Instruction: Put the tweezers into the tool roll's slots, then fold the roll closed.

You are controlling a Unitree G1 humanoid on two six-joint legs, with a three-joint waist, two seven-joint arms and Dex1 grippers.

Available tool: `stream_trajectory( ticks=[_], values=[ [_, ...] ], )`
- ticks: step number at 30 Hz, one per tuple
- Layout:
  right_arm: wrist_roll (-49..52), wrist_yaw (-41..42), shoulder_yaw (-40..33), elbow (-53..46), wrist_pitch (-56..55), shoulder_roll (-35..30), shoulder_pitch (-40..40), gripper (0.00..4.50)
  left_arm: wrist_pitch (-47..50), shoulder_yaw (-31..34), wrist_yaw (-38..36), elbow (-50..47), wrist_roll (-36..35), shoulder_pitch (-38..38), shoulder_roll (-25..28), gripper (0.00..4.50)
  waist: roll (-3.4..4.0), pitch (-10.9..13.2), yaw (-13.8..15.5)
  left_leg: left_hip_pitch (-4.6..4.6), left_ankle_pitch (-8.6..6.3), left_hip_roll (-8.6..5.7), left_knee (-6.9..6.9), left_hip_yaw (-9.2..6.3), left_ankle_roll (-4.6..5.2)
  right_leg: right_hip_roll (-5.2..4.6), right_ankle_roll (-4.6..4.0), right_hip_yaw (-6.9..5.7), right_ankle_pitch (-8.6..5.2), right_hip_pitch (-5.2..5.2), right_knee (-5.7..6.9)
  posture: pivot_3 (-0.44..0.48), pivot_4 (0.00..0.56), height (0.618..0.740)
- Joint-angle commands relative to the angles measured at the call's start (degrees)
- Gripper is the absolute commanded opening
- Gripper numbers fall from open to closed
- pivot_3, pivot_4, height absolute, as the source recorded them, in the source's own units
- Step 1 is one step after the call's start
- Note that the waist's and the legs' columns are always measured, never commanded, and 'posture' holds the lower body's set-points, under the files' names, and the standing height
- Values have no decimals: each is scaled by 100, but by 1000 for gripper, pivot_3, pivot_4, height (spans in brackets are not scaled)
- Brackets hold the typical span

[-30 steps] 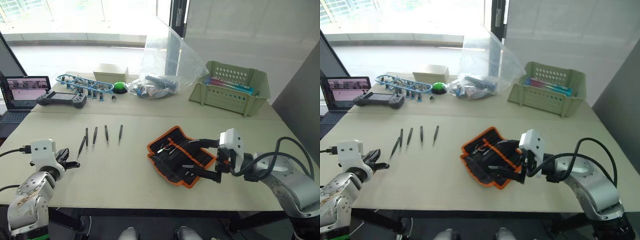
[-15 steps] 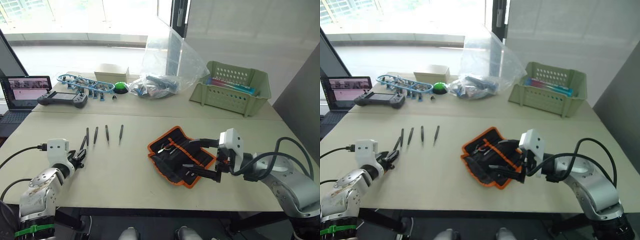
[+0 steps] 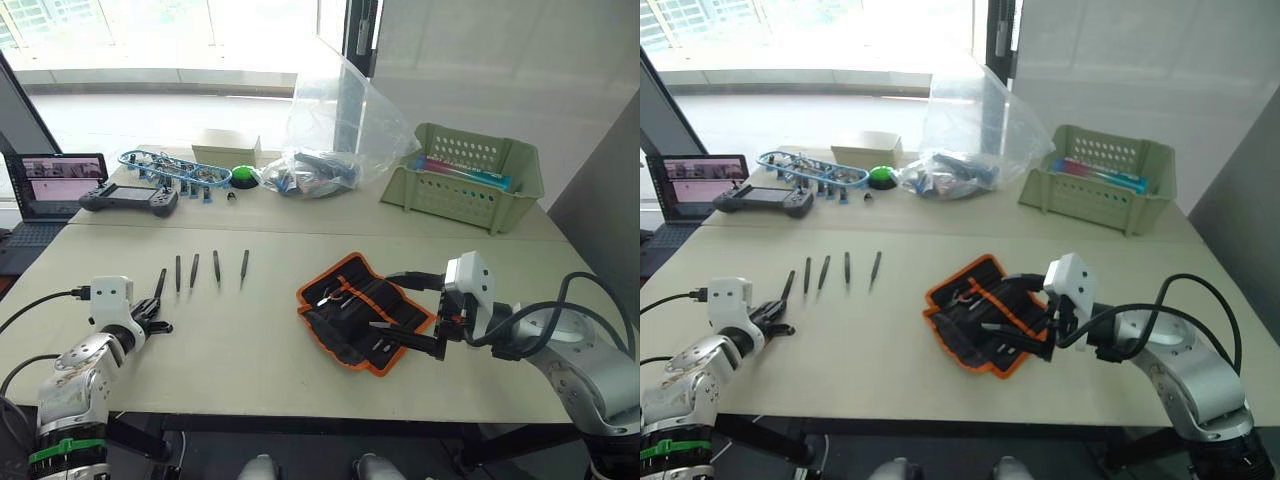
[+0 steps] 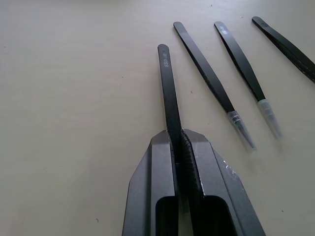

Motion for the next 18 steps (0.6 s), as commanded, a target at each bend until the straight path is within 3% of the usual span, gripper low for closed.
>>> stream_trajectory(
  ticks=[1,6,11,12,18],
  values=[
    [61,-32,-181,-163,4,-62,4,4500,-403,8,186,26,215,-17,7,18,-1,0,1,-1,0,0,0,0,0,0,0,0,0,-1,0,0,150,740],
    [-163,-178,-151,105,-103,8,91,4500,-1172,-22,268,-997,609,27,304,18,-34,13,-40,-13,0,6,0,-1,0,3,-25,-3,17,-11,-2,0,150,740],
    [-521,-521,-53,680,-363,405,137,4500,-619,-487,-358,-2111,5,-174,310,18,-38,12,-24,-26,0,-1,0,1,0,-6,-33,-2,24,-12,-13,0,150,740],
    [-587,-533,-4,779,-422,488,169,3998,-363,-649,-504,-2293,-186,-243,293,0,-37,13,-23,-28,0,-3,0,1,0,-6,-32,-1,24,-11,-14,0,150,740],
    [-1137,-606,273,1683,-955,943,215,2033,1215,-1921,-1027,-2746,-945,-1036,24,0,-36,13,-55,-28,1,-2,1,-7,1,9,-19,1,20,-11,-9,0,150,740]
  ],
)
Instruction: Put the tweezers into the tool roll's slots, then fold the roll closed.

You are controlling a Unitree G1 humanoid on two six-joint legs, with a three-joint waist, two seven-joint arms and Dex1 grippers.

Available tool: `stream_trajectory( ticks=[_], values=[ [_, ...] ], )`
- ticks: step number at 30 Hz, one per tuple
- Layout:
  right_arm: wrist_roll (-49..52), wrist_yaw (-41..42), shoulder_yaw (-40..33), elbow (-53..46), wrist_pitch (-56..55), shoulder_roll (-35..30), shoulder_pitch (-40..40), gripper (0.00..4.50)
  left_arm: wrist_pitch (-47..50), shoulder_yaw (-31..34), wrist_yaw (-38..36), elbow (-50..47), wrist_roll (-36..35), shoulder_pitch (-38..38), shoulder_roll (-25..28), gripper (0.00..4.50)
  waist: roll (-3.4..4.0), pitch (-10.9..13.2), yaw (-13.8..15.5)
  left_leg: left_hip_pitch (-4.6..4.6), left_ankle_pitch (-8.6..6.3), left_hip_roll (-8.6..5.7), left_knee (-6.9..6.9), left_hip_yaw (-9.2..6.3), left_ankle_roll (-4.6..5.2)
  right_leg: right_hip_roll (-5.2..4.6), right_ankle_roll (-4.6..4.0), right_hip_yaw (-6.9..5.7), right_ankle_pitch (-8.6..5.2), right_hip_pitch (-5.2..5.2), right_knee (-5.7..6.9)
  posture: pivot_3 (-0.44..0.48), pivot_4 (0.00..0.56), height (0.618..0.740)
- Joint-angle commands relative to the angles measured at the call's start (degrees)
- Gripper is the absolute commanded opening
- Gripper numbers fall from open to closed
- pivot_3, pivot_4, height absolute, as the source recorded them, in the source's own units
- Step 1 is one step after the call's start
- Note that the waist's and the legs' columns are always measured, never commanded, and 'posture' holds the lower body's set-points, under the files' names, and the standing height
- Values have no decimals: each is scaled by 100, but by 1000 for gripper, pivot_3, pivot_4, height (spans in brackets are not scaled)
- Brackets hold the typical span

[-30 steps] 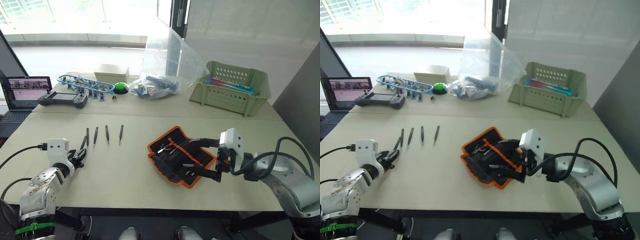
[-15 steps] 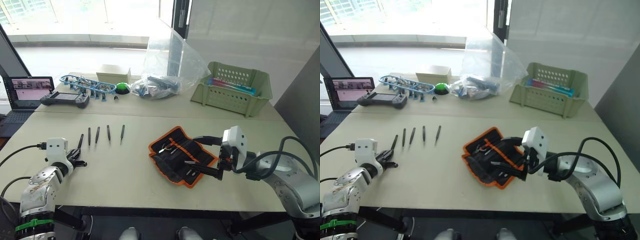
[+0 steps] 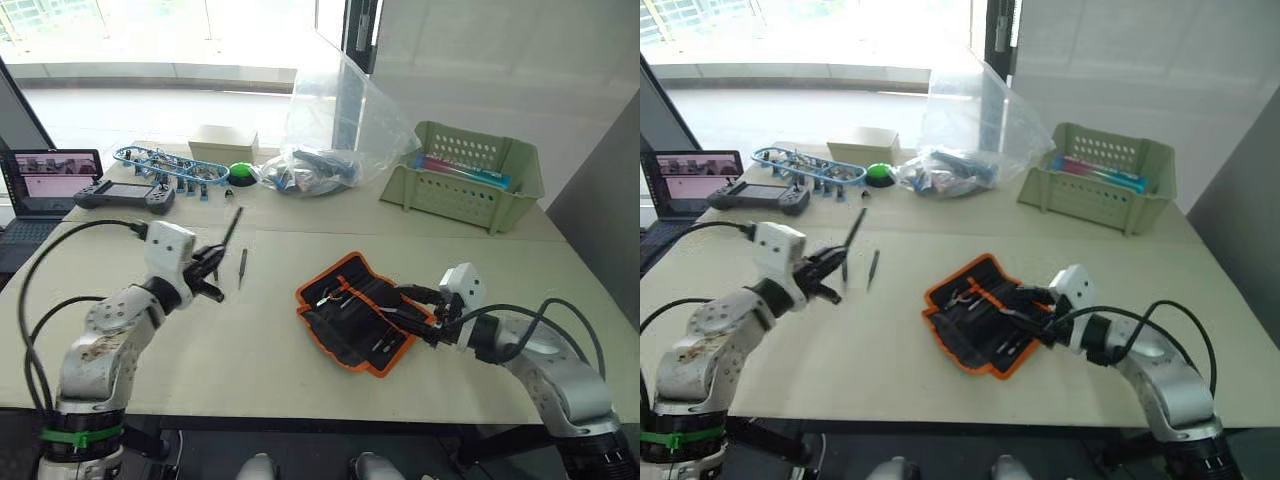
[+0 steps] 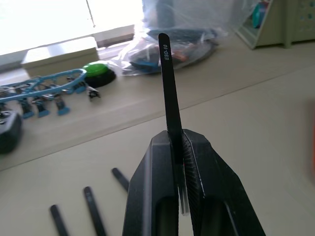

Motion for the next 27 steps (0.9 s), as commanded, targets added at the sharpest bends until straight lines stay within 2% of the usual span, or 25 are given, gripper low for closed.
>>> stream_trajectory(
  ticks=[1,6,11,15,22,27],
  values=[
    [-457,-152,77,571,-434,101,-108,1682,982,-631,-266,-293,-486,-532,-121,0,2,1,-8,1,0,0,3,-2,0,2,9,0,-5,1,2,0,150,740],
    [-777,-249,86,1323,-739,217,-289,27,2279,-1219,-468,-200,-917,-1232,-163,0,6,3,-62,3,0,-2,6,-7,1,8,30,4,-16,0,9,0,150,740],
    [-938,-244,110,1735,-1006,368,-387,27,3347,-1716,-816,-294,-1198,-1654,123,0,13,7,-119,5,0,-2,6,-15,1,13,35,5,-19,2,11,0,150,740],
    [-1026,-271,125,1779,-1098,477,-406,27,4143,-2390,-948,-171,-1174,-2178,376,0,17,9,-134,1,1,-4,7,-20,1,12,36,4,-20,2,11,0,150,740],
    [-1348,-516,268,1712,-1063,630,-345,27,4347,-2950,-843,425,-815,-2963,147,0,21,12,-142,0,0,-7,9,-23,1,12,39,4,-22,2,11,0,150,740],
    [-1593,-775,442,1567,-741,697,-259,27,4478,-3200,-900,681,-632,-3242,237,0,22,12,-164,1,0,-7,9,-25,1,13,39,4,-22,2,13,0,150,740]
  ],
)
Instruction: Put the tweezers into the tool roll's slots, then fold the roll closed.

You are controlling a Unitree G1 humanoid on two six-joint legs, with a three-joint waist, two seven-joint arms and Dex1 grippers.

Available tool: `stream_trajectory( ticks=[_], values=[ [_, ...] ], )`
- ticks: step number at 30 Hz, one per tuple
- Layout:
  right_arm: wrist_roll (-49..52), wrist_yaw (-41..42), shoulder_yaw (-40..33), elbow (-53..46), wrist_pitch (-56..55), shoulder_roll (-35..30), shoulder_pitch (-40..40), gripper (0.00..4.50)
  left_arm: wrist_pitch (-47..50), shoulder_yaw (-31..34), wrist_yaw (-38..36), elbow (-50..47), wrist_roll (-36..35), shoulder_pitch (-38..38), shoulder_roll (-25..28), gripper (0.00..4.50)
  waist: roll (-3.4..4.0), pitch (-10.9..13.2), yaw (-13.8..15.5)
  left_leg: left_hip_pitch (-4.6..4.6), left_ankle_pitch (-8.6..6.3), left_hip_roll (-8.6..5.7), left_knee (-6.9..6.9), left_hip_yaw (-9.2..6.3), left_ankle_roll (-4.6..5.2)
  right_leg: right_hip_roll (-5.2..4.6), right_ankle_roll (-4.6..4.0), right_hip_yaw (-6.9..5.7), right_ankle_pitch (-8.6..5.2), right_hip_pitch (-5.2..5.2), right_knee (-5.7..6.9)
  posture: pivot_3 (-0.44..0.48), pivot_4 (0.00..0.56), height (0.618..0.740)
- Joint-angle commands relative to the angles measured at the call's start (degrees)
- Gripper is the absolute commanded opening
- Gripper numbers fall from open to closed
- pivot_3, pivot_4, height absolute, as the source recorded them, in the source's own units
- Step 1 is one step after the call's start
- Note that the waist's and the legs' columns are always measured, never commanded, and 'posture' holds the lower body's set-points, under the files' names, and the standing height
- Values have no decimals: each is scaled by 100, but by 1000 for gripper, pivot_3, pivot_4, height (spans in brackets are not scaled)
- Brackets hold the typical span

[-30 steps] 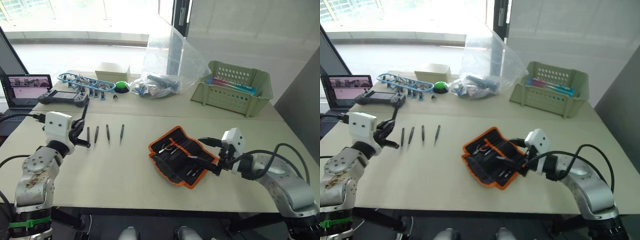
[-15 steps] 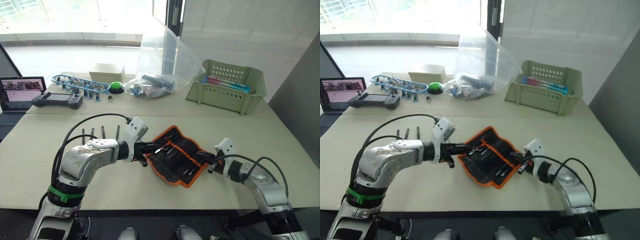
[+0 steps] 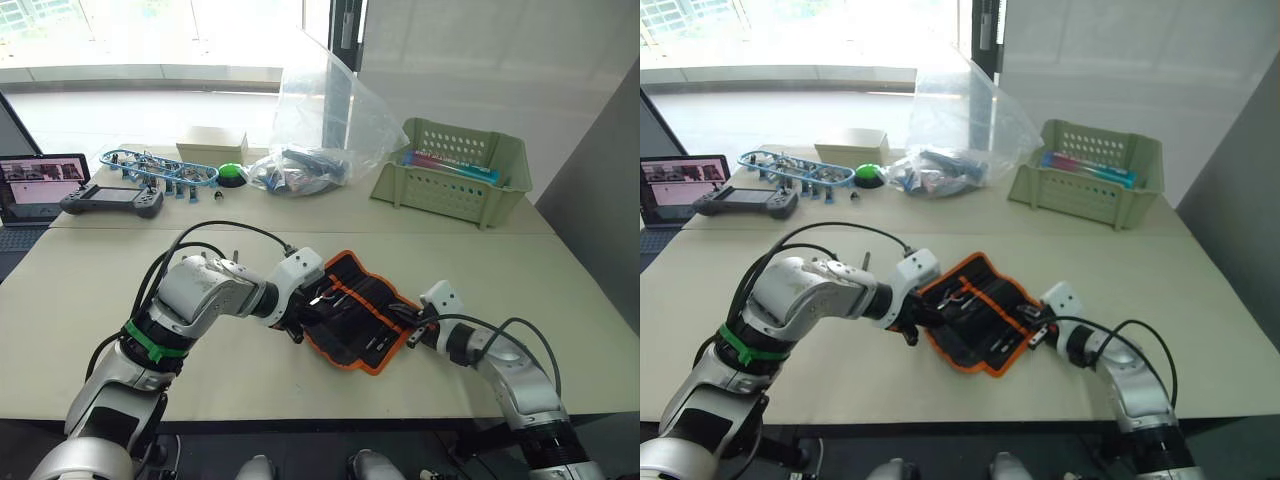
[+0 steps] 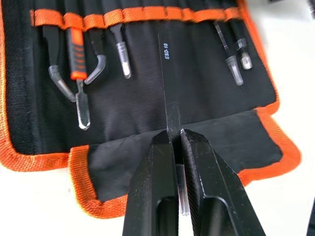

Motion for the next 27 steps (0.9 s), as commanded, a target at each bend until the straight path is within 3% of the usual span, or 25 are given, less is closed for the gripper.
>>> stream_trajectory(
  ticks=[1,11,27],
  values=[
    [-200,-222,127,-180,348,17,97,27,38,-101,-31,98,153,-235,7,0,0,0,-8,2,0,0,0,0,0,0,0,0,0,2,1,0,150,740],
    [-253,-685,346,-226,1933,143,307,27,-102,-601,-187,595,477,-702,-192,0,-4,-6,7,25,0,-1,5,-2,0,0,0,0,0,27,1,0,150,740],
    [-208,-834,468,-807,2065,358,445,27,-381,-756,-17,1353,1095,-785,-963,0,-14,-14,-5,27,0,0,5,-8,0,2,2,-3,-2,32,0,0,150,740]
  ],
)
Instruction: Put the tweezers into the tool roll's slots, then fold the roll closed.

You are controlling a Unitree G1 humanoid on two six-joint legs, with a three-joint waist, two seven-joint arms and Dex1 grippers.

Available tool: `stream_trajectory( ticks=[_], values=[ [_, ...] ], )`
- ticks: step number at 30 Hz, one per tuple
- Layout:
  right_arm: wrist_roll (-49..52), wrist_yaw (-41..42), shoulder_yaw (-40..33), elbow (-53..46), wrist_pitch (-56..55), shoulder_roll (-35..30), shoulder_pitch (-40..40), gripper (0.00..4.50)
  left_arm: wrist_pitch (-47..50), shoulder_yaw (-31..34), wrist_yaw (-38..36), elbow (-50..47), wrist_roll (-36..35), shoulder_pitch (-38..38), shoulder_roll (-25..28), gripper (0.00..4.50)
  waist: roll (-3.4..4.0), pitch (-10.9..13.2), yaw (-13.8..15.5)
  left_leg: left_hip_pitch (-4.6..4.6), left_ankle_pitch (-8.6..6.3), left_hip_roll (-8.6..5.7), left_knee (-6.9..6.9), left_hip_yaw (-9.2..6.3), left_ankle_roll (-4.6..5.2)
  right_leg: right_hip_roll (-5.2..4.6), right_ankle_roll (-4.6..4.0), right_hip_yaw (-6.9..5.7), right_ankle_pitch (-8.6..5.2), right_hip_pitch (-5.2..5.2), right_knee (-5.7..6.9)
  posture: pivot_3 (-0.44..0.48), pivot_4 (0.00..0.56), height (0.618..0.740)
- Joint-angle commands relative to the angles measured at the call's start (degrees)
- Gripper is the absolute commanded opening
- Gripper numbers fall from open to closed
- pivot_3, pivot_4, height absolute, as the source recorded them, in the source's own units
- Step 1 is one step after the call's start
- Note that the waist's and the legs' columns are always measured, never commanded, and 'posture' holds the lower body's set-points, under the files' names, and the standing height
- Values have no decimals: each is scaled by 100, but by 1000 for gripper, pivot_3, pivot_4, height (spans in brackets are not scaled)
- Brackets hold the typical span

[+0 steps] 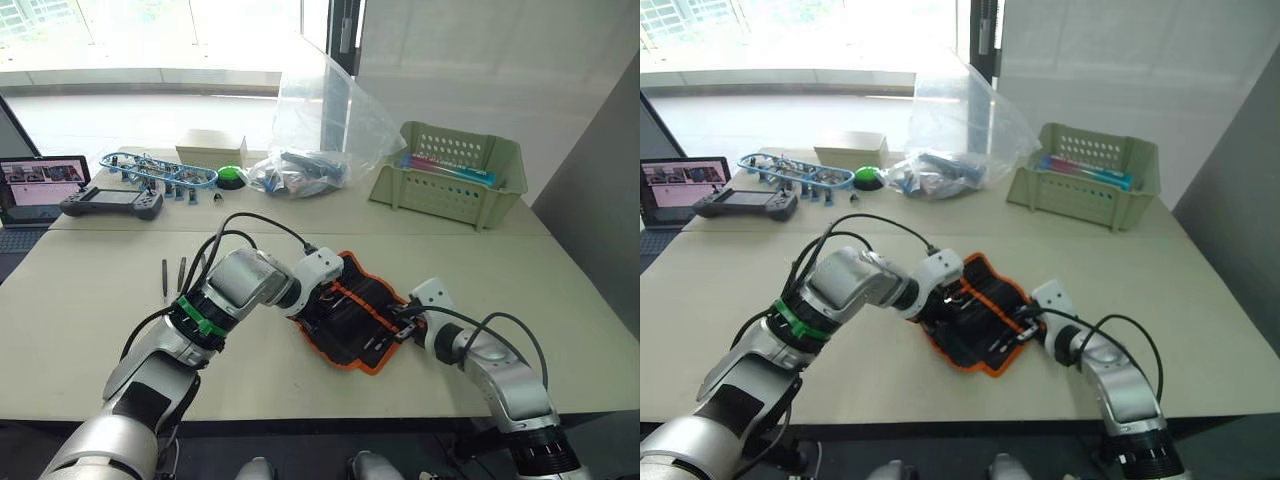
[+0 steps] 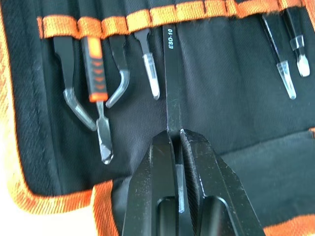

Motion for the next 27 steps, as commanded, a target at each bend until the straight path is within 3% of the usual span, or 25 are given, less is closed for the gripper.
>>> stream_trajectory(
  ticks=[1,14,27],
  values=[
    [-36,65,345,126,393,56,298,27,-110,69,42,54,134,-103,-165,0,0,0,7,-1,0,0,0,0,0,0,0,0,0,0,0,0,150,740],
    [-47,-13,325,-36,424,119,361,27,-717,129,173,1009,650,-368,-927,0,0,0,9,-1,0,-1,0,0,0,0,1,-1,0,1,-1,0,150,740],
    [5,-125,296,-228,561,186,418,27,-3049,124,78,2632,1564,-321,-1589,0,0,-1,26,2,0,-3,0,0,0,0,1,0,0,6,-2,0,150,740]
  ],
)
